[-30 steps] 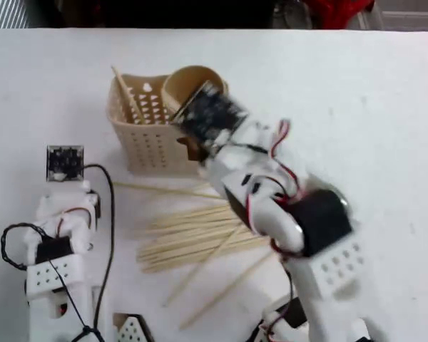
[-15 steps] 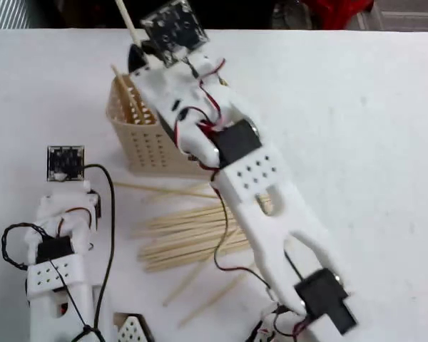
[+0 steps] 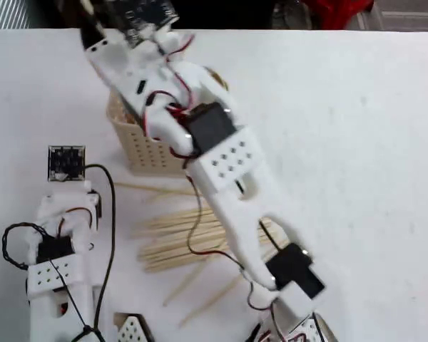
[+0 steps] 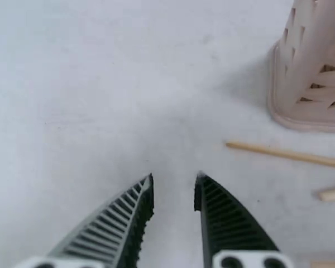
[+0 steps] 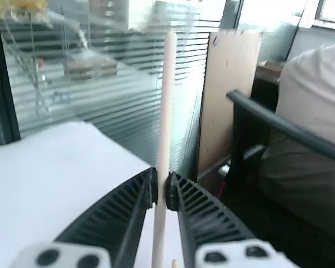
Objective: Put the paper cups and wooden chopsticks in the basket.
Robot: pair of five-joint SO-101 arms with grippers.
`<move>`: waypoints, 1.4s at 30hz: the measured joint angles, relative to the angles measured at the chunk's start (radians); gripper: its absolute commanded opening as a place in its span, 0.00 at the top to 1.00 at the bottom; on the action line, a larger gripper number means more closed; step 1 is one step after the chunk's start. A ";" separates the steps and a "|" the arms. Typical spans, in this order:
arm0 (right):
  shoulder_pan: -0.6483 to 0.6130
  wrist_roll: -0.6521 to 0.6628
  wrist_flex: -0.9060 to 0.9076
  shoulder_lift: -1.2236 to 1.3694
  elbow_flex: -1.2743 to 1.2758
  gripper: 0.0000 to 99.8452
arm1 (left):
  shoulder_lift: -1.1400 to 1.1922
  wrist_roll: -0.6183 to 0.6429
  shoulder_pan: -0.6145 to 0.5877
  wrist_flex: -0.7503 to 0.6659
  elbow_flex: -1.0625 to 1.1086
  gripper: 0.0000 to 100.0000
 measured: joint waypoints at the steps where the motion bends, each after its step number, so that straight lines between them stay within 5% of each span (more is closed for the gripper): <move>1: 0.000 0.000 -0.002 0.029 0.000 0.98 | 0.000 0.000 0.000 0.000 0.000 0.86; 12: 0.023 -0.002 0.032 0.135 -0.006 0.98 | 0.000 0.000 0.000 0.000 0.000 0.86; 21: 0.028 -0.002 0.364 0.086 -0.015 0.79 | 0.000 0.000 0.000 0.000 0.000 0.86; 42: 0.075 -0.002 0.644 -0.123 -0.017 0.84 | 0.000 0.000 0.000 0.000 0.000 0.86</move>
